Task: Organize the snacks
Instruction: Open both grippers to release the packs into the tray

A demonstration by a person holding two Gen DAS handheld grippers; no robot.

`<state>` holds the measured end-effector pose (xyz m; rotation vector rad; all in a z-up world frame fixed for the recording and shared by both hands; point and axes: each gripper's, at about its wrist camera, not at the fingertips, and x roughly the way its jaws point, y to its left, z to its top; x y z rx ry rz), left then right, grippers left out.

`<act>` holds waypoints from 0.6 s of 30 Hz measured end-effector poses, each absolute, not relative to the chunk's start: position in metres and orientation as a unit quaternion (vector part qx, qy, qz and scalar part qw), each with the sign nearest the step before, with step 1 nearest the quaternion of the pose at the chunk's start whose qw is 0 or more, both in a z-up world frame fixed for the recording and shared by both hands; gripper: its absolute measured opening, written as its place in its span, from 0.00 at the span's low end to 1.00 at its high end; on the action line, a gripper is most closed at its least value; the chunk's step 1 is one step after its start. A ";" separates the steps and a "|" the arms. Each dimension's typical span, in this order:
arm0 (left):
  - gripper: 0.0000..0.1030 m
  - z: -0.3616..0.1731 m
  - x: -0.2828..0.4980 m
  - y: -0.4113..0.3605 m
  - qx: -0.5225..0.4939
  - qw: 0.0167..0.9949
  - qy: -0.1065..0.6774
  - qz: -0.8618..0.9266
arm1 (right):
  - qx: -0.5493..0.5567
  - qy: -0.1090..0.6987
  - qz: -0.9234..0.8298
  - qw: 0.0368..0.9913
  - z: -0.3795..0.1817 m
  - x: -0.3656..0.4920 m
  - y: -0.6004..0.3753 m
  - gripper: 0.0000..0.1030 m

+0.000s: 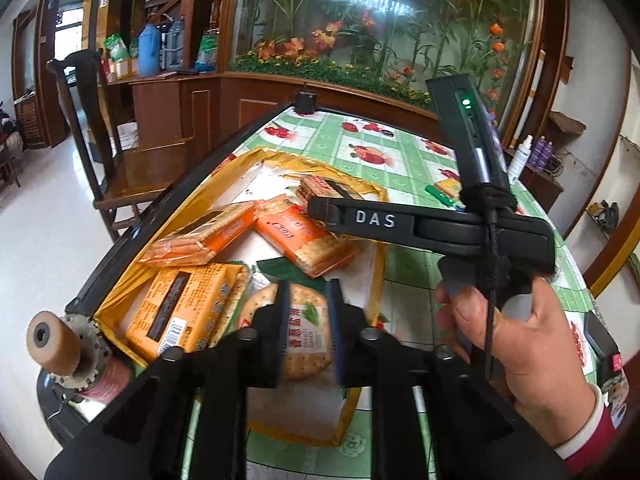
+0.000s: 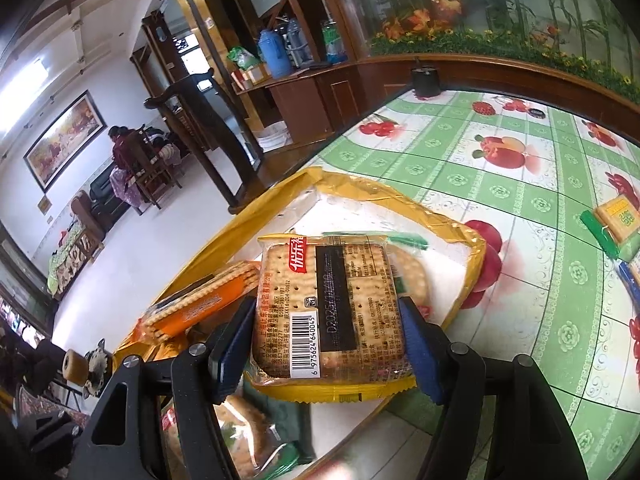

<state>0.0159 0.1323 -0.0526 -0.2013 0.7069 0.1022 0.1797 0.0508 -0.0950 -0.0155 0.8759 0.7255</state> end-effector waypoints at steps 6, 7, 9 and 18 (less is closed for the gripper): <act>0.56 -0.047 0.009 0.131 -0.086 0.936 0.333 0.076 | 0.003 0.419 0.345 0.840 -0.096 0.178 0.050 0.70; 0.57 -0.046 0.009 0.130 -0.083 0.935 0.334 0.079 | 0.005 0.418 0.345 0.840 -0.095 0.178 0.048 0.70; 0.57 -0.048 0.010 0.130 -0.082 0.934 0.339 0.080 | 0.012 0.415 0.344 0.842 -0.091 0.177 0.043 0.70; 0.62 -0.049 0.017 0.107 -0.082 0.933 0.348 0.043 | 0.043 0.399 0.294 0.868 -0.082 0.162 -0.030 0.85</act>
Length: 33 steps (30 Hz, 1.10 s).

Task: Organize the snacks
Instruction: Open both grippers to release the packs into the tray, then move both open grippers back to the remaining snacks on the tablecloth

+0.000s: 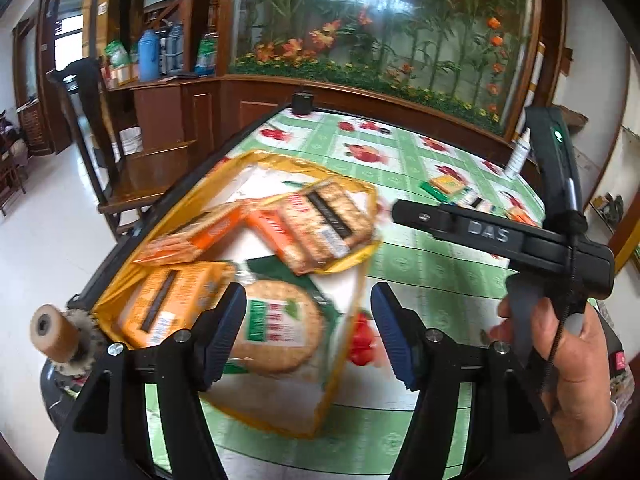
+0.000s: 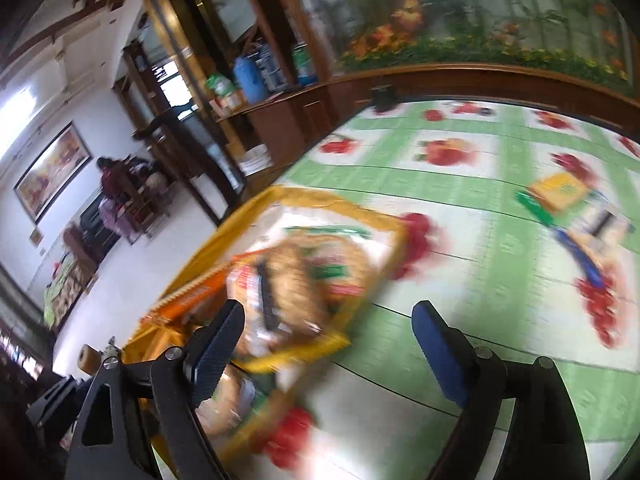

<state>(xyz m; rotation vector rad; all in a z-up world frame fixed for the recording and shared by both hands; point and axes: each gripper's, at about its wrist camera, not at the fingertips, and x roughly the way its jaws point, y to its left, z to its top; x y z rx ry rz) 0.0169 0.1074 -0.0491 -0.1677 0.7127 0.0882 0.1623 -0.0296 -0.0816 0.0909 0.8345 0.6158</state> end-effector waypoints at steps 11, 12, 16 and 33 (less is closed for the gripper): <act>0.70 -0.041 0.041 0.049 -0.063 0.933 0.354 -0.016 | 0.109 0.411 0.160 0.891 -0.093 0.169 -0.181 0.85; 0.70 -0.040 0.043 0.043 -0.059 0.932 0.356 -0.022 | 0.116 0.409 0.145 0.893 -0.093 0.168 -0.197 0.85; 0.70 -0.040 0.050 0.026 -0.050 0.930 0.362 -0.042 | 0.122 0.402 0.097 0.902 -0.092 0.162 -0.242 0.85; 0.70 -0.049 0.112 -0.018 -0.051 0.913 0.396 -0.082 | 0.206 0.426 -0.005 0.881 -0.123 0.185 -0.356 1.00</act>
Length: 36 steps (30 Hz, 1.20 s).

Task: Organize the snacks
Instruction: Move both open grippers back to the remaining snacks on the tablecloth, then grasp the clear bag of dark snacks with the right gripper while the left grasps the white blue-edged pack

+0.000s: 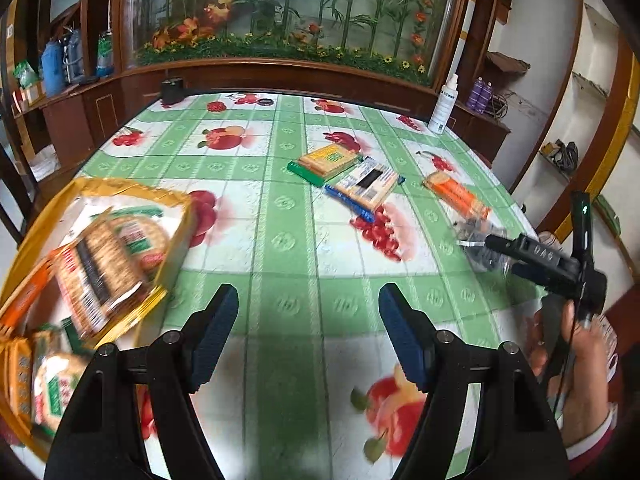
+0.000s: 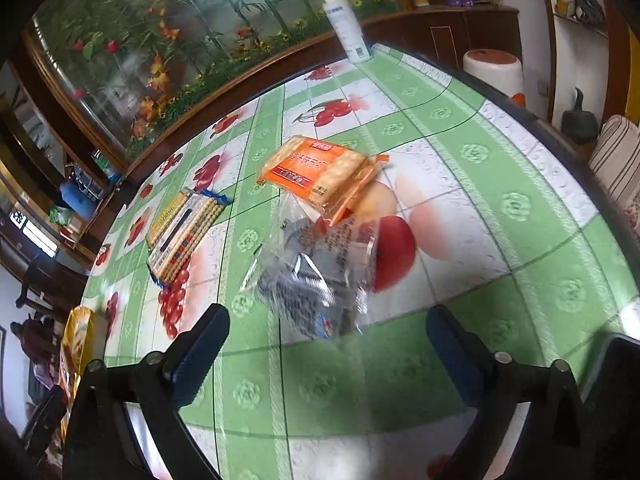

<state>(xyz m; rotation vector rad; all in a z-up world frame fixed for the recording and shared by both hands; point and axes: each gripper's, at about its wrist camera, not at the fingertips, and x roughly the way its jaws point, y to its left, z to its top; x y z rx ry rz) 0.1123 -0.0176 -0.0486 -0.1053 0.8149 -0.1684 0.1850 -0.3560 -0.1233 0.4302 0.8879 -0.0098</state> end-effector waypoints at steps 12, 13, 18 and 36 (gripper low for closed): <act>0.70 -0.057 0.208 -0.051 -0.033 0.898 0.422 -0.119 | 0.070 0.463 -0.028 0.883 -0.130 0.233 -0.328 1.00; 0.70 -0.059 0.217 -0.059 -0.018 0.896 0.425 -0.127 | 0.060 0.467 -0.018 0.882 -0.131 0.235 -0.325 1.00; 0.70 -0.066 0.252 -0.095 0.059 0.887 0.429 -0.159 | 0.003 0.478 0.005 0.878 -0.134 0.243 -0.311 1.00; 0.71 -0.111 0.305 -0.146 0.158 0.855 0.467 -0.162 | -0.026 0.474 0.020 0.880 -0.136 0.241 -0.302 1.00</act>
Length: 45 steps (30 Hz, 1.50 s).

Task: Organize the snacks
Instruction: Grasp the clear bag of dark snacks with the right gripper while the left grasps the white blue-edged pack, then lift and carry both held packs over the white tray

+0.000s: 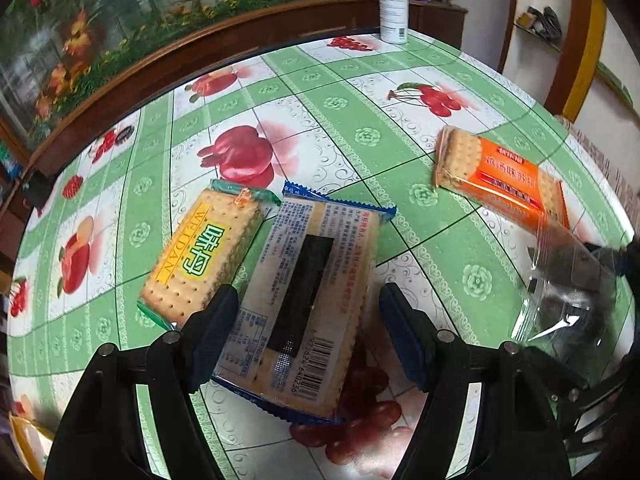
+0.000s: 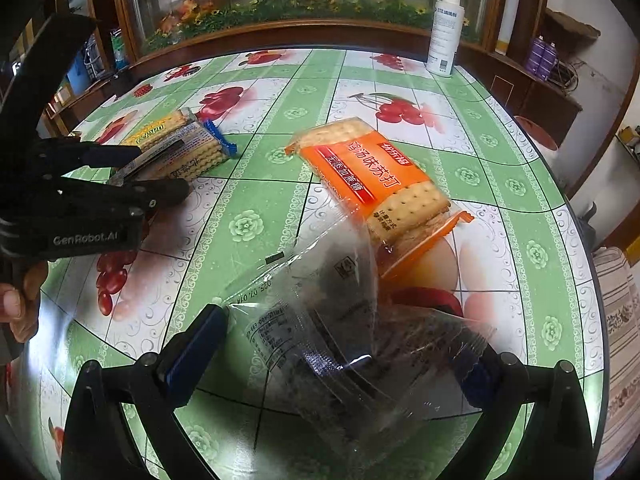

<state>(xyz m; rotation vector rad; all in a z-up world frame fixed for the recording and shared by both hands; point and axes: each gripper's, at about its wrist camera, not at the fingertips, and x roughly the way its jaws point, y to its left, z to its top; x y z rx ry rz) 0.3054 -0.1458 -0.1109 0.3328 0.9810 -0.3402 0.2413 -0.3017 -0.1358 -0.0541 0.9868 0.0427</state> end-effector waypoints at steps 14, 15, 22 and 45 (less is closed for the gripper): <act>0.54 -0.111 0.279 -0.145 0.131 0.862 0.462 -0.163 | -0.012 0.464 0.009 0.885 -0.129 0.228 -0.304 0.72; 0.54 -0.110 0.276 -0.144 0.126 0.863 0.462 -0.162 | -0.009 0.464 0.012 0.886 -0.128 0.226 -0.304 0.66; 0.53 -0.110 0.249 -0.133 0.108 0.866 0.462 -0.157 | 0.023 0.463 0.030 0.886 -0.123 0.209 -0.307 0.48; 0.53 -0.104 0.125 -0.073 0.046 0.879 0.458 -0.122 | 0.072 0.455 0.120 0.880 -0.125 0.135 -0.281 0.35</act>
